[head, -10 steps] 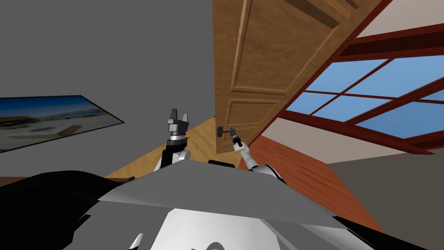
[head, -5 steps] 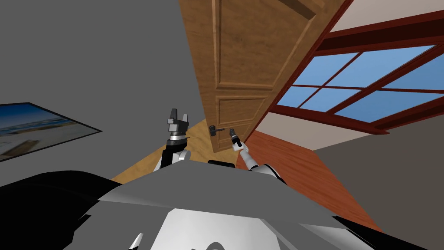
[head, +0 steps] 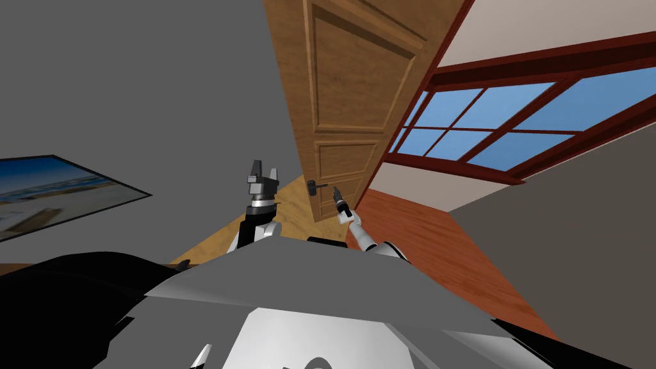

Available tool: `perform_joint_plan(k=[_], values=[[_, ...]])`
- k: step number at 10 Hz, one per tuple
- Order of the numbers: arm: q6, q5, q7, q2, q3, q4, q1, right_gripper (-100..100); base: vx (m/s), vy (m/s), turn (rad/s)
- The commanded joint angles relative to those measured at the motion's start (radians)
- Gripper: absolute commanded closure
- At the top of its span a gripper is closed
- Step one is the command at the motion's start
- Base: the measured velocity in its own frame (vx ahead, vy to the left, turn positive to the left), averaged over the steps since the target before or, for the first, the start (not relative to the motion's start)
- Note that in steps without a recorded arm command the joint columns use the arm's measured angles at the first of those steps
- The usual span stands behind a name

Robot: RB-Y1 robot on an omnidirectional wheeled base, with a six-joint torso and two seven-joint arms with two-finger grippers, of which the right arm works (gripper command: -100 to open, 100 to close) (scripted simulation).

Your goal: Push the door open

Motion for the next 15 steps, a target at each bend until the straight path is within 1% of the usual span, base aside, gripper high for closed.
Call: perform_joint_plan(k=[1,3,6,7,8,9,10,11,12,14,15], values=[[0.005,-0.016,0.012,0.016,0.015,-0.010,0.004,-100,-0.157,0.074,-0.034],[0.007,-0.028,0.021,0.033,0.027,-0.013,0.005,-100,-0.155,0.116,-0.031],[0.008,-0.033,0.025,0.042,0.032,-0.015,0.005,-100,-0.112,0.113,-0.013],[0.010,-0.032,0.025,0.040,0.031,-0.019,0.007,-100,-0.064,0.053,0.001],[0.009,-0.032,0.026,0.010,0.028,-0.016,0.006,-100,0.072,0.071,0.025],[0.008,-0.032,0.027,-0.005,0.026,-0.015,0.005,-100,0.150,0.089,0.018],[0.007,-0.031,0.029,-0.018,0.022,-0.012,0.003,-100,0.210,0.134,0.038],[0.006,-0.031,0.030,-0.017,0.019,-0.009,0.002,-100,0.227,0.142,0.021],[0.006,-0.031,0.031,-0.009,0.016,-0.007,0.001,-100,0.249,0.107,0.017],[0.004,-0.031,0.034,0.037,0.010,-0.003,-0.002,-100,0.244,0.101,0.033],[0.000,-0.030,0.034,0.026,0.011,0.001,-0.001,-100,0.090,0.059,0.000]])
